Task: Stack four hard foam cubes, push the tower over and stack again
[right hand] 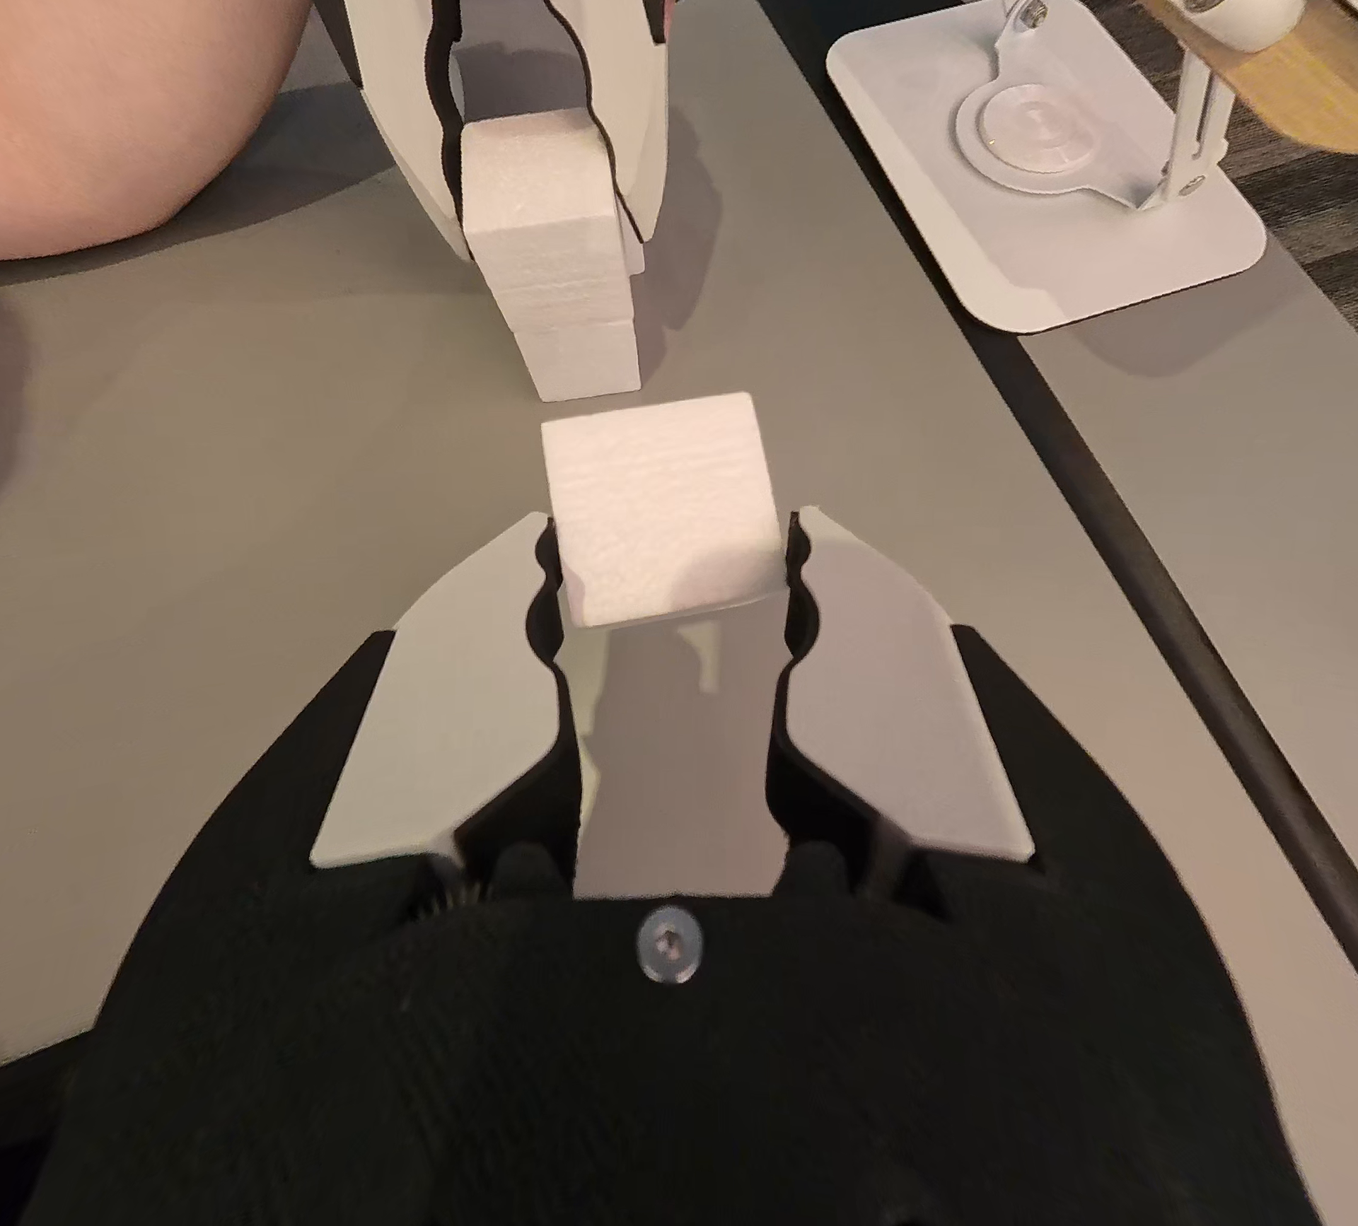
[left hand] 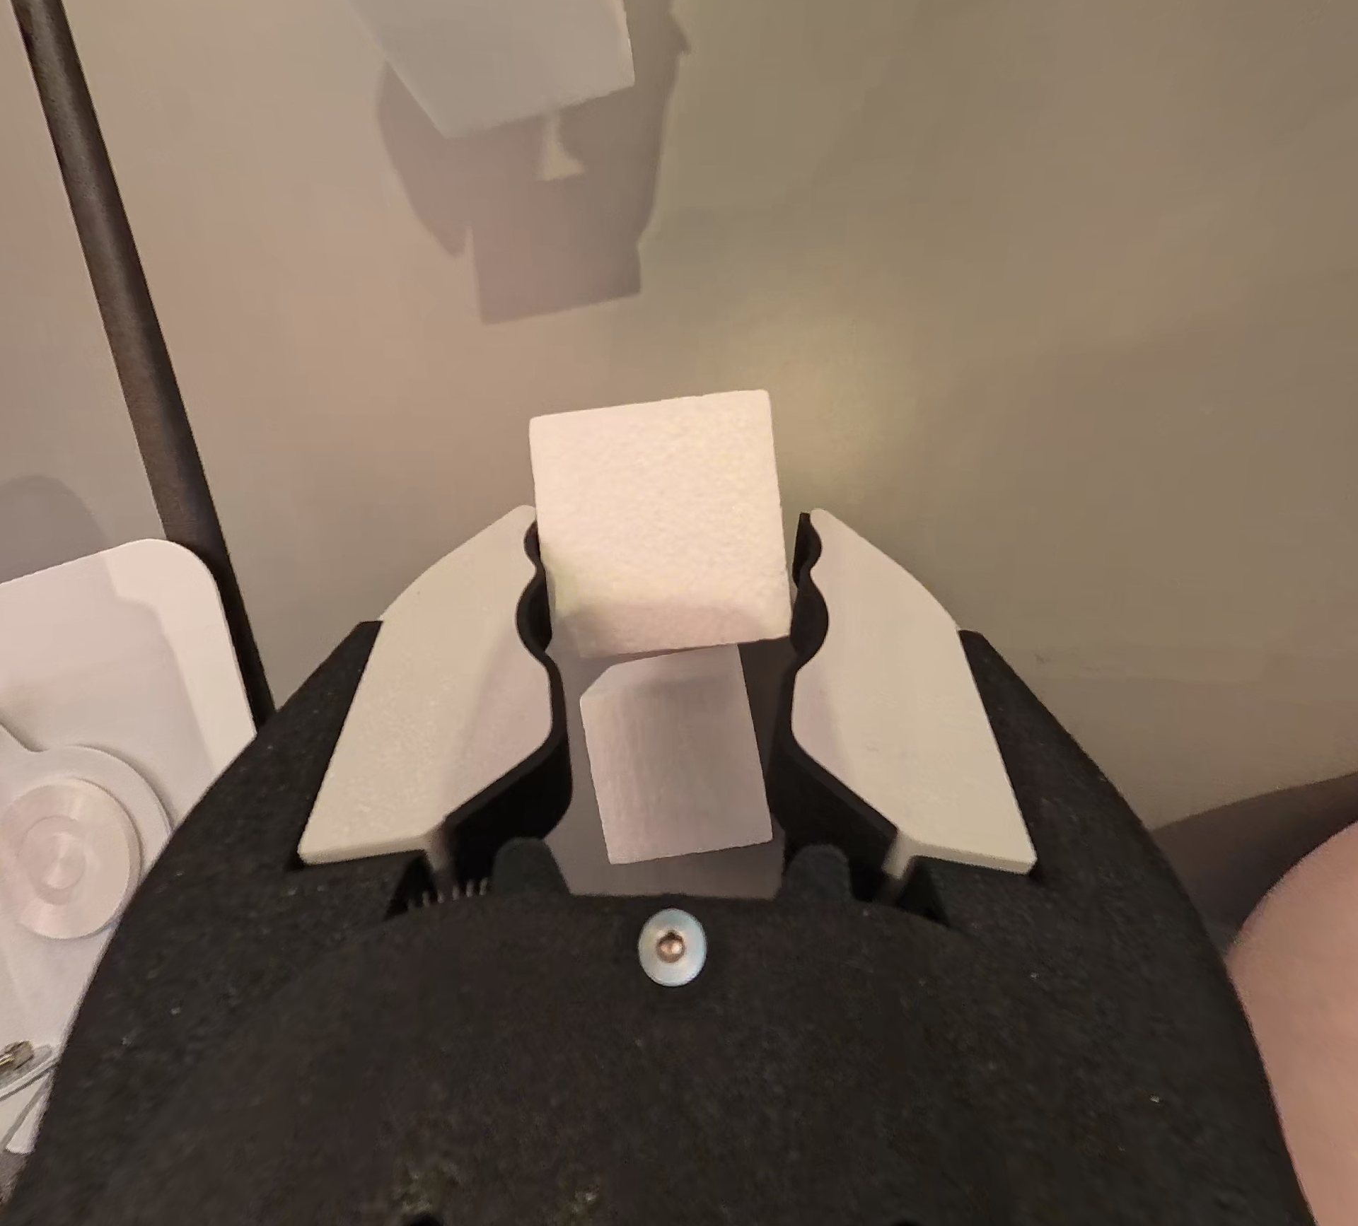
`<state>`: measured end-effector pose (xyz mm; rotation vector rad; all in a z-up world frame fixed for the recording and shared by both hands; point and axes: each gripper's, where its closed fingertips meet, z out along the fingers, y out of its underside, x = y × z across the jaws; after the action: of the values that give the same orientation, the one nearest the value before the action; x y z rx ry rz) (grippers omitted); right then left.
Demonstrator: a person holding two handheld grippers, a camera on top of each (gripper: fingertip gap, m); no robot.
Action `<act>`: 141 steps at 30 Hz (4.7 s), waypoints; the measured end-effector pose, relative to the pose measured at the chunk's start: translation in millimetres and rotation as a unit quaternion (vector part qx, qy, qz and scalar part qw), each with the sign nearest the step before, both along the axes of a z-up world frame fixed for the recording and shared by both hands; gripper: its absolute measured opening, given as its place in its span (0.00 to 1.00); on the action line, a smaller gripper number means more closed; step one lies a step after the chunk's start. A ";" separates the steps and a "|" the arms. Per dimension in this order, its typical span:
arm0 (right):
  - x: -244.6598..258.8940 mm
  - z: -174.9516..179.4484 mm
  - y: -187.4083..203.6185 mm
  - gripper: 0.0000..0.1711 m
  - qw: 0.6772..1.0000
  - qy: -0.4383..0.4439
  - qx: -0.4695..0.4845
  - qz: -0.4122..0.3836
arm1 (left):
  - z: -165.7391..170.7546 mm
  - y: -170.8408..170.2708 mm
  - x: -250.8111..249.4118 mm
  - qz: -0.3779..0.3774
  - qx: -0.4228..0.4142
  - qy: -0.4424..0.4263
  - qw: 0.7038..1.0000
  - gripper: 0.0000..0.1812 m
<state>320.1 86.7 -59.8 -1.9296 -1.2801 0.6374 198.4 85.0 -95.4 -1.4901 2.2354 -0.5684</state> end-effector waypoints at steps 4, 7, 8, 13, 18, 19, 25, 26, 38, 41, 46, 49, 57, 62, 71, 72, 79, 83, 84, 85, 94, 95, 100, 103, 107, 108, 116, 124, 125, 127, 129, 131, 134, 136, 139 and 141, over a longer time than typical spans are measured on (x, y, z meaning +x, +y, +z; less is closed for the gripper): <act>-3.2 -3.7 -0.6 0.35 1.000 -0.005 -0.005 0.006 | 2.6 6.6 0.1 0.028 0.016 -0.003 0.999 0.48; -9.4 -2.7 -1.8 0.35 1.000 0.001 -0.004 0.015 | 10.3 4.4 -4.4 0.036 0.007 -0.018 0.999 0.50; -11.9 -1.4 -2.6 0.35 1.000 0.004 -0.004 0.019 | 14.1 4.8 -6.8 0.042 0.006 -0.025 0.999 0.50; -19.6 6.8 -0.4 0.35 1.000 0.022 -0.002 0.013 | 57.1 4.0 -17.0 0.055 0.019 -0.123 0.991 0.48; -31.0 26.8 9.4 0.35 0.996 0.089 -0.019 -0.019 | 122.4 -5.0 -35.3 0.066 0.046 -0.276 0.958 0.46; -34.0 31.7 11.3 0.35 0.994 0.102 -0.020 -0.025 | 134.3 -5.3 -40.4 0.078 0.049 -0.304 0.948 0.45; -53.0 46.8 14.4 0.35 0.993 0.115 -0.003 -0.040 | 191.1 -4.1 -59.1 0.144 0.038 -0.425 0.893 0.47; -56.5 47.3 13.9 0.35 0.993 0.112 0.000 -0.039 | 201.3 -2.4 -59.4 0.160 0.037 -0.446 0.880 0.48; -78.4 67.4 13.3 0.35 0.991 0.122 0.018 -0.059 | 194.6 -15.7 -58.3 0.280 0.044 -0.482 0.829 0.41; -75.1 76.1 15.0 0.35 0.990 0.113 0.033 -0.076 | 179.8 -15.2 -64.2 0.296 0.037 -0.466 0.833 0.41; -86.2 91.0 10.6 0.35 0.991 0.105 0.048 -0.064 | 184.0 -6.1 -78.5 0.314 0.014 -0.488 0.814 0.39; -97.2 87.1 12.2 0.35 0.994 0.081 0.044 -0.057 | 186.8 -5.6 -81.0 0.312 0.004 -0.495 0.811 0.38; -124.6 47.4 11.3 0.35 0.999 -0.026 0.026 -0.036 | 191.9 -6.0 -92.3 0.319 0.043 -0.481 0.816 0.38; -124.2 41.0 13.4 0.35 0.997 -0.062 0.036 -0.039 | 188.9 -2.6 -94.6 0.325 0.029 -0.480 0.814 0.38; -127.9 30.4 12.7 0.35 0.996 -0.077 0.033 -0.031 | 171.8 4.3 -90.6 0.338 0.027 -0.451 0.826 0.38; -128.4 29.1 12.6 0.35 0.996 -0.080 0.034 -0.030 | 170.0 4.1 -89.9 0.337 0.026 -0.447 0.828 0.38; -128.6 25.8 12.8 0.41 0.996 -0.081 0.040 -0.022 | 147.8 9.7 -87.5 0.348 0.029 -0.399 0.848 0.39; -117.8 41.2 8.0 0.43 0.997 -0.059 0.048 -0.017 | 91.2 13.1 -90.0 0.335 0.027 -0.298 0.893 0.37; -113.0 48.1 5.7 0.43 0.997 -0.049 0.049 -0.017 | 75.3 14.9 -90.8 0.330 0.032 -0.271 0.904 0.36; -107.3 55.7 3.8 0.43 0.998 -0.037 0.052 -0.018 | 61.1 18.0 -91.2 0.326 0.041 -0.250 0.911 0.37; -56.6 107.4 -1.7 0.42 0.995 0.075 0.058 -0.044 | 8.8 28.2 -73.8 0.296 -0.027 -0.279 0.913 0.39; -53.1 108.3 -1.0 0.42 0.994 0.077 0.059 -0.046 | 3.8 28.5 -73.7 0.296 -0.029 -0.273 0.915 0.38; -47.2 105.4 0.6 0.41 0.995 0.074 0.056 -0.047 | -14.3 36.3 -69.1 0.308 -0.021 -0.247 0.919 0.38; -45.9 98.8 2.2 0.41 0.996 0.059 0.056 -0.047 | -25.5 37.8 -66.2 0.310 -0.022 -0.227 0.923 0.38; -41.4 91.1 5.9 0.41 0.996 0.040 0.055 -0.053 | -33.1 40.0 -65.5 0.317 -0.023 -0.209 0.925 0.34; -40.3 90.8 6.3 0.41 0.996 0.040 0.054 -0.054 | -33.0 39.5 -65.9 0.316 -0.024 -0.207 0.926 0.34; -23.3 97.6 11.0 0.40 0.994 0.055 0.058 -0.075 | 53.0 55.4 -98.9 0.402 0.065 -0.243 0.881 0.34; -8.1 102.3 16.3 0.40 0.991 0.077 0.052 -0.094 | 155.4 -2.1 -43.3 0.288 0.037 -0.345 0.893 0.34; -7.3 101.8 17.0 0.40 0.991 0.076 0.051 -0.095 | 155.1 -2.0 -36.4 0.280 0.024 -0.337 0.899 0.34; -7.3 100.6 17.4 0.40 0.992 0.074 0.049 -0.094 | 150.5 3.9 -26.4 0.278 -0.001 -0.316 0.907 0.34; -7.6 99.6 17.1 0.40 0.992 0.072 0.048 -0.092 | 144.0 10.2 -20.1 0.281 -0.022 -0.297 0.912 0.34; -7.4 98.6 16.5 0.40 0.992 0.071 0.047 -0.091 | 137.5 11.5 -14.7 0.272 -0.031 -0.283 0.919 0.34; -6.2 97.5 16.5 0.40 0.992 0.072 0.044 -0.093 | 130.5 10.8 -9.4 0.259 -0.017 -0.267 0.928 0.34; -5.4 97.1 17.1 0.40 0.992 0.072 0.042 -0.094 | 129.7 8.8 -6.1 0.253 -0.012 -0.264 0.931 0.34; -5.7 96.3 17.3 0.40 0.992 0.071 0.041 -0.093 | 127.5 8.1 -3.2 0.249 -0.009 -0.258 0.934 0.34; -6.2 95.9 16.9 0.40 0.992 0.070 0.041 -0.092 | 123.5 10.4 -3.0 0.251 -0.003 -0.250 0.935 0.34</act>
<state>313.9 103.6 36.1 -1.8755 -1.0127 0.6049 195.4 95.5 28.1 -1.6146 1.4034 -0.6863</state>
